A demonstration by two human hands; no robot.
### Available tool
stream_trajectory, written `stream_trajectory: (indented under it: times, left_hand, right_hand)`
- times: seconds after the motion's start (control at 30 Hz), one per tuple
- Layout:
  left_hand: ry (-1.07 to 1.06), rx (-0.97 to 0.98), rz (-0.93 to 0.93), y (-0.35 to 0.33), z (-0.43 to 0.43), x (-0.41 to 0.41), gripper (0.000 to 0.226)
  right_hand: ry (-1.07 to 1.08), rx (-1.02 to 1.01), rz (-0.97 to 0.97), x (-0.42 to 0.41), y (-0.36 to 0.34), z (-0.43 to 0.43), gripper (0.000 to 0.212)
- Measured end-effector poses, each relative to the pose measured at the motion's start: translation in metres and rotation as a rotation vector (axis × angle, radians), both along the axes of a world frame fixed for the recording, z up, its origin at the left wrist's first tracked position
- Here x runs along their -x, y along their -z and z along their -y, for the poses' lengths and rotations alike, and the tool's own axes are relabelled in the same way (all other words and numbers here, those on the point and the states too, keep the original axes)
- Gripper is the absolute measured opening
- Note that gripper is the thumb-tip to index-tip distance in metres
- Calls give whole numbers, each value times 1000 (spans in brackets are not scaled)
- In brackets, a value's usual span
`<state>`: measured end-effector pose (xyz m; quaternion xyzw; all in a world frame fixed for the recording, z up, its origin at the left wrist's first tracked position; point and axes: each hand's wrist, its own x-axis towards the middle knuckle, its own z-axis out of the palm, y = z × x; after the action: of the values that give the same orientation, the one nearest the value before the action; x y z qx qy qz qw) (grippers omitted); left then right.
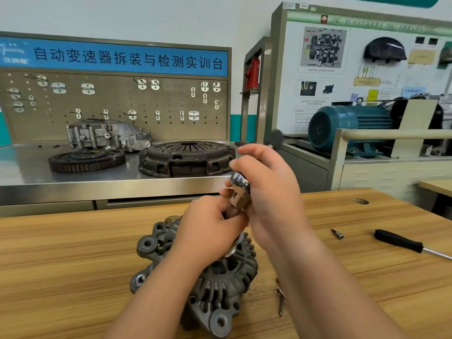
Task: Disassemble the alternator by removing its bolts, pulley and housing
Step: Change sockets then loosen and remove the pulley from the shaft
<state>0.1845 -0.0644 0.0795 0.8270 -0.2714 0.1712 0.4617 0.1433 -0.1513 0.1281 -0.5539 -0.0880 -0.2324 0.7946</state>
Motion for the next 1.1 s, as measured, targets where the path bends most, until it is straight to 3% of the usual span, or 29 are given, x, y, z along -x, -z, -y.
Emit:
stream_trajectory:
  times: [0.1,0.2,0.37,0.5,0.57,0.7,0.8,0.97,1.1]
  left_hand:
    - [29,28,-40,0,-3,-1,31]
    - [58,58,-86,-1,-4,-3,22]
    - [134,67,-140,-4,-7,-2,19]
    - [69,46,-65,-2,-5,-2,22]
    - [40,32,-19,-1,-3,2,31]
    - [-20,22,27,-4,-2,7,25]
    - [-66,14,15,-4,1,9,29]
    - [-9,10,-20,-3,2,6,21]
    - [72,61,-123,-5,-4,3,40]
  right_hand:
    - [-369,183,-35,-8,-10,17,27]
    - [-663,222,-22,-19,-13,28,36]
    - [-915,205,2,-30,-15,29,36]
    - [-799,148,27,-25,-11,24,34]
    - [-593,78,40,-16,-7,14,31]
    - [-67,19,68,-3,4,-9,23]
    - [160,-17,62,1,8,-13,19]
    - [-19,-36,21,0,3,-6,20]
    - [-349,79,12,-12,-10,9,12]
